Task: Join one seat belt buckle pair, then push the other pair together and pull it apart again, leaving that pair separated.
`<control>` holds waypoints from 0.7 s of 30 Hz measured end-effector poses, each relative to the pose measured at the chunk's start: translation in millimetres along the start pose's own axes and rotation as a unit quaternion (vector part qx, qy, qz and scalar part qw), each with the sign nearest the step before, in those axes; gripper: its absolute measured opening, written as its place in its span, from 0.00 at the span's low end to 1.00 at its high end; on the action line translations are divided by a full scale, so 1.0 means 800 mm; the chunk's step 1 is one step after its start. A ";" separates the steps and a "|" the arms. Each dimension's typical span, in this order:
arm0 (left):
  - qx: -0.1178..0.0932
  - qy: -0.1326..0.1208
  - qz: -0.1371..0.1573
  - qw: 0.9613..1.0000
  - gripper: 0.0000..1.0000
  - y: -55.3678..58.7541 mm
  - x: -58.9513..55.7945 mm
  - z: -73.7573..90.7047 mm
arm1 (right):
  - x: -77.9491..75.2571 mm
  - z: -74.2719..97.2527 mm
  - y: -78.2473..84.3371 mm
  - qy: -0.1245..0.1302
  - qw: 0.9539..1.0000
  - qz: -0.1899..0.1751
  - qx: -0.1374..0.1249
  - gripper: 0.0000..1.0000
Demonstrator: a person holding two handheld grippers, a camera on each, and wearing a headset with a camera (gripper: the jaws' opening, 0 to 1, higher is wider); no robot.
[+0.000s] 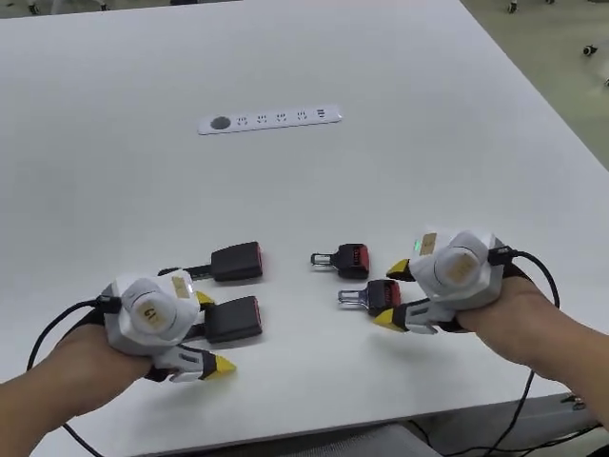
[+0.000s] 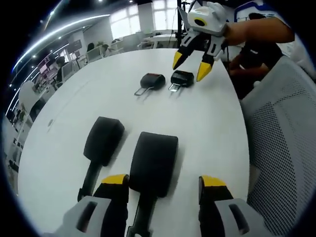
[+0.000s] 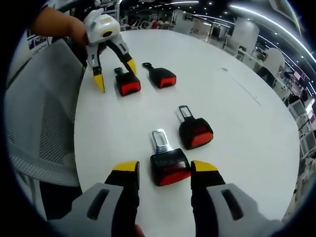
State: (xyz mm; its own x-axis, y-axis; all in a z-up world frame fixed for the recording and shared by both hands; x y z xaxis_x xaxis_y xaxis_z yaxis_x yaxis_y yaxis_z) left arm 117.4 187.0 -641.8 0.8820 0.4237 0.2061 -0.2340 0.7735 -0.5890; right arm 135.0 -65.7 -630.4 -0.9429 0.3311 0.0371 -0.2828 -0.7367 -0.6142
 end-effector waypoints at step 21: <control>0.030 0.053 -0.042 0.997 0.46 -0.007 0.015 -0.016 | -0.016 -0.017 0.008 -0.064 0.997 0.025 0.034 0.35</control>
State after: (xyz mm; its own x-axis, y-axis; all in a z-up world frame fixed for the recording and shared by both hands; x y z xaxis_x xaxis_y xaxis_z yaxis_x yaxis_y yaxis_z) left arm 134.8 181.4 -646.0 0.9373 0.3057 0.1674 -0.1777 0.8324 -0.5249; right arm 147.8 -66.5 -645.6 -0.9698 0.2175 0.1105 -0.2413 -0.7902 -0.5634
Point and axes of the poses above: the centre of the closed fingertips' face, and the gripper's own axes: z roughly backward along the fingers, x roughly to its left, y roughly out of its underside, the point moved 5 cm from there along z, roughly backward along the fingers, and after that the axes turned 11 degrees about -y, right-handed, at the moved point
